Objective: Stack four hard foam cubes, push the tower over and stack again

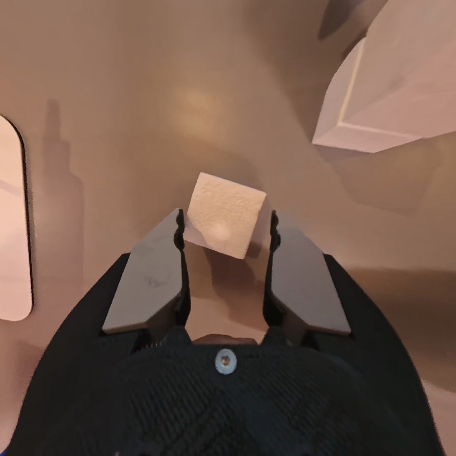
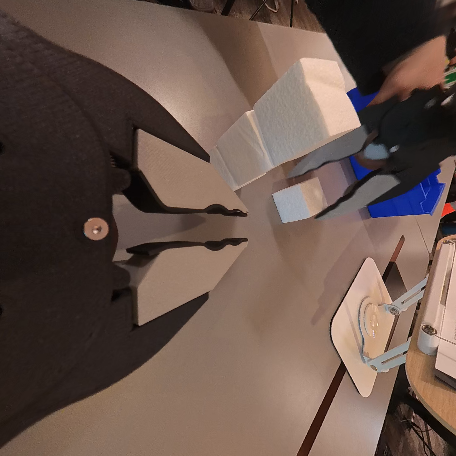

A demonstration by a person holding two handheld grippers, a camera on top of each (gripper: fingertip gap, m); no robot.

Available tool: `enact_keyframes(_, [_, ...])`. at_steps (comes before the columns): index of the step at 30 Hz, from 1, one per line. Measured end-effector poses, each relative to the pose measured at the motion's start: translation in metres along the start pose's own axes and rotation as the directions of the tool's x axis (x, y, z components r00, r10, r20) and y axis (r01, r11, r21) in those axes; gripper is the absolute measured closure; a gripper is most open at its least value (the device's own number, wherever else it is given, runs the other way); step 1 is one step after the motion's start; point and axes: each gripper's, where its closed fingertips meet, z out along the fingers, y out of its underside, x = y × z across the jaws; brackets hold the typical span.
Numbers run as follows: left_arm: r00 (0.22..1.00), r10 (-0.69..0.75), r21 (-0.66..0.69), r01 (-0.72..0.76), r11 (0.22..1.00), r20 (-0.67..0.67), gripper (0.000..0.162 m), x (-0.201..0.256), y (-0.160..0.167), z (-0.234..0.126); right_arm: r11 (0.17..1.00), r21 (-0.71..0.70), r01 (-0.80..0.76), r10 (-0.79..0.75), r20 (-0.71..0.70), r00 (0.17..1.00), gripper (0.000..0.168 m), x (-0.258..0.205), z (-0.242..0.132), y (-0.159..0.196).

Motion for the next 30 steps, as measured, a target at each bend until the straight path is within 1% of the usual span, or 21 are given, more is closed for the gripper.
enact_keyframes(2, [1.000, 0.009, -0.007, -0.009, 1.000, 0.026, 0.101, -0.004, 0.004, 0.006, 1.000, 0.001, 0.003, -0.003, 0.002, 1.000, 0.154, -0.001, 0.000, -0.001])
enact_keyframes(4, [0.999, 0.008, -0.015, -0.008, 1.000, 0.034, 0.102, -0.003, 0.005, 0.005, 1.000, -0.001, 0.007, -0.007, 0.003, 1.000, 0.154, -0.002, 0.000, -0.001])
enact_keyframes(6, [0.999, 0.020, -0.023, -0.019, 1.000, 0.037, 0.102, 0.000, 0.005, -0.002, 1.000, -0.003, 0.010, -0.010, 0.006, 1.000, 0.154, -0.003, 0.001, -0.001])
enact_keyframes(8, [0.997, 0.031, 0.000, -0.031, 1.000, 0.068, 0.102, 0.000, -0.002, -0.019, 1.000, -0.004, 0.013, -0.013, 0.006, 1.000, 0.154, -0.004, 0.002, 0.000])
enact_keyframes(11, [0.995, 0.018, 0.078, -0.026, 0.997, 0.101, 0.102, 0.005, -0.024, -0.059, 1.000, -0.003, 0.016, -0.016, 0.005, 1.000, 0.154, -0.005, 0.001, -0.001])
enact_keyframes(15, [0.992, 0.040, 0.175, -0.061, 0.983, 0.123, 0.102, 0.025, -0.066, -0.113, 1.000, 0.003, 0.015, -0.015, 0.003, 1.000, 0.154, -0.005, 0.001, -0.002])
enact_keyframes(18, [0.987, 0.088, 0.202, -0.113, 0.973, 0.131, 0.101, 0.047, -0.097, -0.135, 1.000, 0.006, 0.017, -0.017, 0.001, 1.000, 0.154, -0.005, 0.000, -0.003])
enact_keyframes(22, [0.981, 0.146, 0.156, -0.166, 0.974, 0.132, 0.102, 0.066, -0.121, -0.138, 1.000, 0.004, 0.017, -0.017, 0.000, 1.000, 0.154, -0.005, 0.000, -0.002])
enact_keyframes(26, [0.982, 0.158, 0.119, -0.170, 0.978, 0.104, 0.102, 0.071, -0.130, -0.128, 1.000, 0.007, 0.017, -0.017, 0.000, 1.000, 0.154, -0.005, 0.000, -0.003])
enact_keyframes(30, [0.984, 0.152, 0.080, -0.159, 0.984, 0.092, 0.101, 0.072, -0.131, -0.121, 1.000, 0.016, 0.017, -0.017, 0.005, 1.000, 0.154, -0.006, -0.002, -0.005])
